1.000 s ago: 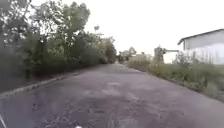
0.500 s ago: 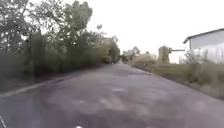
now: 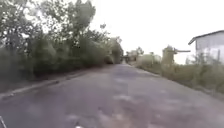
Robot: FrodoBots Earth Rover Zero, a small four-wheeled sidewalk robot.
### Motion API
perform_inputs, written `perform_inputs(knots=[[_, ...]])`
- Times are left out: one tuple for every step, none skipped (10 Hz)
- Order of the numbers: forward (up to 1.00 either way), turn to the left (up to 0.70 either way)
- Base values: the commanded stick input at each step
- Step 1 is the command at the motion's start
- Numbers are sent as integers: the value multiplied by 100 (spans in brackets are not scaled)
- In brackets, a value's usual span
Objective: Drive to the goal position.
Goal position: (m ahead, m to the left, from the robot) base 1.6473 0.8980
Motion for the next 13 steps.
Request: perform_inputs(knots=[[100, 0], [100, 0], [100, 0], [100, 0], [100, 0], [100, 0], [100, 0], [100, 0], [100, 0], [100, 0], [100, 0], [100, 0], [100, 0]])
